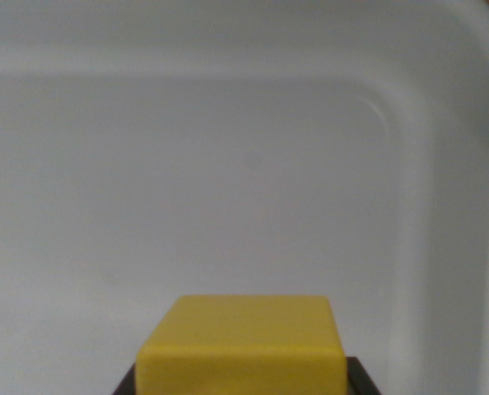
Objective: Pick yellow cube
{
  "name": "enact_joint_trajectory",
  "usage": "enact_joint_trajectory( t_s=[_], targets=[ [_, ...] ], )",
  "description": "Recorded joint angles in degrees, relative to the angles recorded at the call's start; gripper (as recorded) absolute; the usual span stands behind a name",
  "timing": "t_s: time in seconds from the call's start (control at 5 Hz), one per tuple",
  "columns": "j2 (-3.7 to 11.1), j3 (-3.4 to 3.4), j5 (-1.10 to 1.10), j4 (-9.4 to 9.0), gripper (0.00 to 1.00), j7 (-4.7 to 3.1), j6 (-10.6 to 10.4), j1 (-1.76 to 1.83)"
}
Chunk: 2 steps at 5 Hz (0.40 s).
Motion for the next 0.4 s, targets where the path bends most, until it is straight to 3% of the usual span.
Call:
enact_joint_trajectory(
  t_s=[0.2, 0.4],
  targets=[
    [0.0, 0.0, 0.0, 0.0, 1.0, 0.0, 0.0, 0.0],
    [-0.55, -0.05, -0.16, 1.24, 1.0, 0.22, 1.8, 0.01]
  ],
)
